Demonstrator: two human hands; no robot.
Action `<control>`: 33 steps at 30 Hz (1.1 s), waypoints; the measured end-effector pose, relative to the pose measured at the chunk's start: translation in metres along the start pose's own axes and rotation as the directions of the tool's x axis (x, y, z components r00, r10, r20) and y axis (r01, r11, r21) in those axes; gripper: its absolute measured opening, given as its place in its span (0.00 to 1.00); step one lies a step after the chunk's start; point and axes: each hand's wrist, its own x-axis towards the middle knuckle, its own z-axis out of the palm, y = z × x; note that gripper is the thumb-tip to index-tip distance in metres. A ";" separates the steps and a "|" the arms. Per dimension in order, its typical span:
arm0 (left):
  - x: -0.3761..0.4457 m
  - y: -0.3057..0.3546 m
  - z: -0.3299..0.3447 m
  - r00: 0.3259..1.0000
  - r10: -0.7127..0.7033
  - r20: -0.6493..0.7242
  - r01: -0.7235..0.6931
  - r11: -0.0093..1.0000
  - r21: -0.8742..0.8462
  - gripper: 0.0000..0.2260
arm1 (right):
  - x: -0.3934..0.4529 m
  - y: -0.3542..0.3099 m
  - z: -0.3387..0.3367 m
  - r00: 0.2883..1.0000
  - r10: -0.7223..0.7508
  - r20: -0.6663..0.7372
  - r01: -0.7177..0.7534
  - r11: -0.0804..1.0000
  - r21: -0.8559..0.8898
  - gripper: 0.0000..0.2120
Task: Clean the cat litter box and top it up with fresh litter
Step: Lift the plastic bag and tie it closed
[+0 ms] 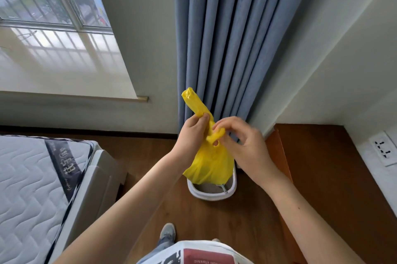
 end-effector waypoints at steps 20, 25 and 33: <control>0.002 -0.005 -0.001 0.979 0.062 -0.194 -0.079 0.993 -0.083 0.14 | 0.025 0.008 0.019 0.861 0.487 -0.148 -0.037 0.350 0.936 0.17; 0.014 -0.013 -0.016 0.936 -0.042 -0.350 -0.025 0.983 -0.184 0.08 | 0.013 0.021 -0.002 0.794 0.577 -0.191 -0.011 0.327 0.945 0.17; 0.023 -0.021 -0.030 0.951 0.178 -0.252 -0.142 0.978 0.156 0.10 | 0.007 0.039 -0.017 0.776 0.577 -0.255 -0.139 0.550 0.824 0.17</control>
